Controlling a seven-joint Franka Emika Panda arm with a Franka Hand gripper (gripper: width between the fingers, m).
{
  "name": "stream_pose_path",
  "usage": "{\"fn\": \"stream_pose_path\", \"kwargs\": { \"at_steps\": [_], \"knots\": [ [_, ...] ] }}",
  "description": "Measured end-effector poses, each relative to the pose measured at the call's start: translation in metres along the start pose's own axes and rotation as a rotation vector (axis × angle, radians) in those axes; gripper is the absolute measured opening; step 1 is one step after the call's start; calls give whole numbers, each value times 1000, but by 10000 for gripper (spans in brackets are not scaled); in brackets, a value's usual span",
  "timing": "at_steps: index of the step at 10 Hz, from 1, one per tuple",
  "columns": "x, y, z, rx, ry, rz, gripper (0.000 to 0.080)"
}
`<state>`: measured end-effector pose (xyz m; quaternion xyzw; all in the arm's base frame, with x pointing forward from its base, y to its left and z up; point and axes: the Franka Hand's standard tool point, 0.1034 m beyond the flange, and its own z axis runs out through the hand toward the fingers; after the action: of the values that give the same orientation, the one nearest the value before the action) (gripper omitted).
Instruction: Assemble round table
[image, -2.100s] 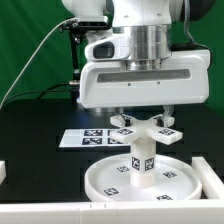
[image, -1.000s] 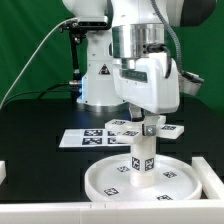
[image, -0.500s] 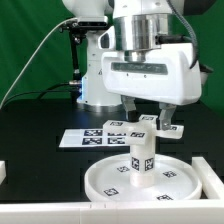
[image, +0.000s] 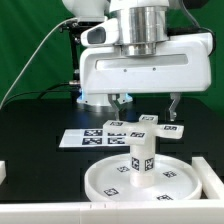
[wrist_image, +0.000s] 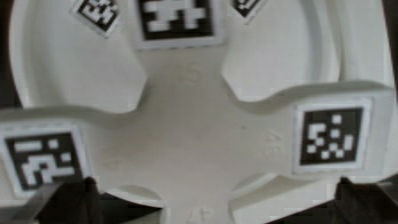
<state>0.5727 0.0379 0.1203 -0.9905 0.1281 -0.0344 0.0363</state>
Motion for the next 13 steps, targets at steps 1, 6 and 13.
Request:
{"fn": "stream_pose_path", "kwargs": {
  "at_steps": [1,6,13],
  "knots": [
    [-1,0,1,0,-4,-117,649],
    [-1,2,3,-17,-7,-489,649],
    [-4,3,10,-59,-19,-671,649]
  ]
}}
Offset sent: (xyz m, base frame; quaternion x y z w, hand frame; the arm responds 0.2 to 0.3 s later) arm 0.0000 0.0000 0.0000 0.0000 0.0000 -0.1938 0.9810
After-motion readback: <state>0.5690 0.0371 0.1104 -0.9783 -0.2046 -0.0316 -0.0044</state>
